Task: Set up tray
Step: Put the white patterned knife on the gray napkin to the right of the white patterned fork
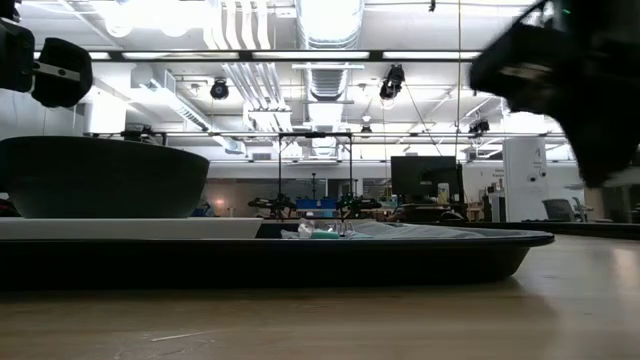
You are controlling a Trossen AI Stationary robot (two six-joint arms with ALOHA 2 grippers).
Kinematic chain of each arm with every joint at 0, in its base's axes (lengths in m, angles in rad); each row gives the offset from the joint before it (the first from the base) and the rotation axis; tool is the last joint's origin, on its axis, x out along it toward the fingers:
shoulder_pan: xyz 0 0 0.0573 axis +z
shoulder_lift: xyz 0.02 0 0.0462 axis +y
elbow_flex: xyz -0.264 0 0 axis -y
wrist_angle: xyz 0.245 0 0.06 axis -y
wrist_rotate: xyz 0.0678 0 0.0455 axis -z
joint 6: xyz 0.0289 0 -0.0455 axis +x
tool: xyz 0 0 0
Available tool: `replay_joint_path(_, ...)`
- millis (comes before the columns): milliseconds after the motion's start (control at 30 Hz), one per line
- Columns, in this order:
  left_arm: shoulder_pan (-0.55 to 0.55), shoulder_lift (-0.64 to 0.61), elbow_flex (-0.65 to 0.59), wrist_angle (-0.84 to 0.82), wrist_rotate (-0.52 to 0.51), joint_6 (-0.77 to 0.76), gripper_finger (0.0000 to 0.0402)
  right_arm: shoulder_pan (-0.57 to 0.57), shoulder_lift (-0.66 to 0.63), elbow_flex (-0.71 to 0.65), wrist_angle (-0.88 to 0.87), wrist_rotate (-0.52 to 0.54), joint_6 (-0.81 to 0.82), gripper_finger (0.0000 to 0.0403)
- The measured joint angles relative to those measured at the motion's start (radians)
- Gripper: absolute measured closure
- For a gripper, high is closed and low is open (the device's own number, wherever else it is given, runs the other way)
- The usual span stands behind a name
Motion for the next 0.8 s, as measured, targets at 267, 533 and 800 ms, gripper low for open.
replay_joint_path(267, 0.0, 0.0, 0.0, 0.0, 0.0, 0.0, 0.0306, -0.07, 0.146, 0.218, -0.096, 0.0, -0.049, 0.039)
replay_joint_path(533, 0.0, 0.0, 0.0, 0.0, 0.0, 0.0, 0.0306, -0.143, 0.242, 0.345, -0.107, 0.036, -0.073, 0.039)
replay_joint_path(800, 0.0, 0.0, 0.0, 0.0, 0.0, 0.0, 0.0306, -0.207, 0.35, 0.441, -0.102, 0.045, -0.103, 0.039)
